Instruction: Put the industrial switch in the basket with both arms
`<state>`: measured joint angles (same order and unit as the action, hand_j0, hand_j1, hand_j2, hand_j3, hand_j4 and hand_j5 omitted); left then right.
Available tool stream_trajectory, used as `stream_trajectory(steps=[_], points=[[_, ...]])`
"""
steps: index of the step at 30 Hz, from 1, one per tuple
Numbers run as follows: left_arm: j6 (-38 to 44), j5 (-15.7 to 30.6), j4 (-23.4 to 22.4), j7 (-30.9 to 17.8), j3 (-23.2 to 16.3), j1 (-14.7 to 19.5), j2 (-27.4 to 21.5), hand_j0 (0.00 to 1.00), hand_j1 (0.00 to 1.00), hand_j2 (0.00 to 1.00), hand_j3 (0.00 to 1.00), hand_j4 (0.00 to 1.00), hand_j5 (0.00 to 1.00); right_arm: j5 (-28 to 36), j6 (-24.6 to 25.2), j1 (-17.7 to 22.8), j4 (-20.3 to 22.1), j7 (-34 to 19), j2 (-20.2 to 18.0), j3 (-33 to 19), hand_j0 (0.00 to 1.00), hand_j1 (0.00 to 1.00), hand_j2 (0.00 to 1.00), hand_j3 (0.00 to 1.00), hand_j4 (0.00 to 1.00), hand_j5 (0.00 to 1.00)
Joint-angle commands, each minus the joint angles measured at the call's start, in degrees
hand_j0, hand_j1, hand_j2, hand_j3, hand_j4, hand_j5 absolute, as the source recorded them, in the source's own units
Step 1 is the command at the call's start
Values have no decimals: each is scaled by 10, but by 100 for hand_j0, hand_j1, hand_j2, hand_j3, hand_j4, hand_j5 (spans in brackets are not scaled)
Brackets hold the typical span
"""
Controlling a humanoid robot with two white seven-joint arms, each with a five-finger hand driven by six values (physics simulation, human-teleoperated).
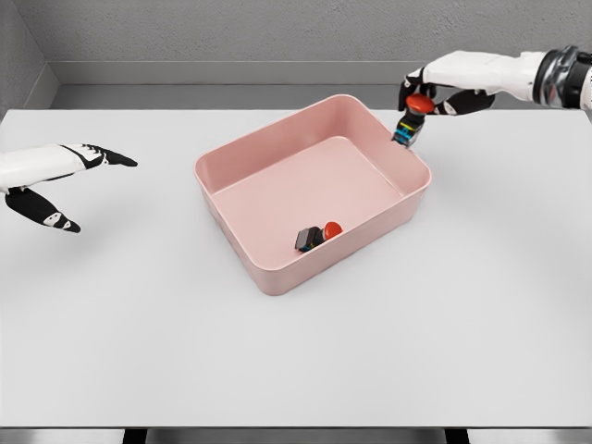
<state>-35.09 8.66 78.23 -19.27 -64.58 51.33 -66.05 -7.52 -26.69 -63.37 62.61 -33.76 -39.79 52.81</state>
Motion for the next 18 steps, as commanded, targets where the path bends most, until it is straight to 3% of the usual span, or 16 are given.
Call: stream_trajectory(steps=[1, 18], points=[[1, 4, 0, 0, 1, 0, 0, 100, 100, 100, 100, 100, 100, 4, 2, 0, 11, 0, 0, -1, 44, 44, 44, 44, 44, 44], [1, 5, -9, 0, 1, -1, -1, 100, 100, 100, 100, 100, 100, 4, 5, 2, 60, -1, 5, 4, 42, 42, 42, 42, 42, 42]])
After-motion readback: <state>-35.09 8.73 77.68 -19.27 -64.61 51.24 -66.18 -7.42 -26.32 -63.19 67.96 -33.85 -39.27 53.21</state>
